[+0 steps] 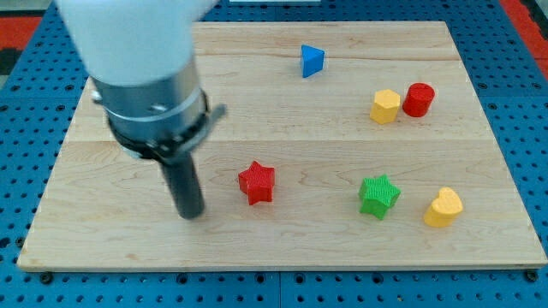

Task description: Push the red star into the green star

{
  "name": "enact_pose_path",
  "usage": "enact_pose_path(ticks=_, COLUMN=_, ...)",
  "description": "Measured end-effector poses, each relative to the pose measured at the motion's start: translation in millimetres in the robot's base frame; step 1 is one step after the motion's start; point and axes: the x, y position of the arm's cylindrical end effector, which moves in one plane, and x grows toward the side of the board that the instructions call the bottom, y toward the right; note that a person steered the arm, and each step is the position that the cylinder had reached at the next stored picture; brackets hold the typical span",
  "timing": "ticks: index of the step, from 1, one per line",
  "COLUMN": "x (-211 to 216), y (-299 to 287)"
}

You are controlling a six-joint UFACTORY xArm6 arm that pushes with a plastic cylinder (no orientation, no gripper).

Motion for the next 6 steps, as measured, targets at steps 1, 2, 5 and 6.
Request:
enact_pose_path(ticks=1, x=-23, y=0)
enact_pose_path(ticks=2, x=-24, y=62)
enact_pose_path(ticks=5, x=-25, y=176)
enact_pose_path(ticks=6, x=-41, y=186)
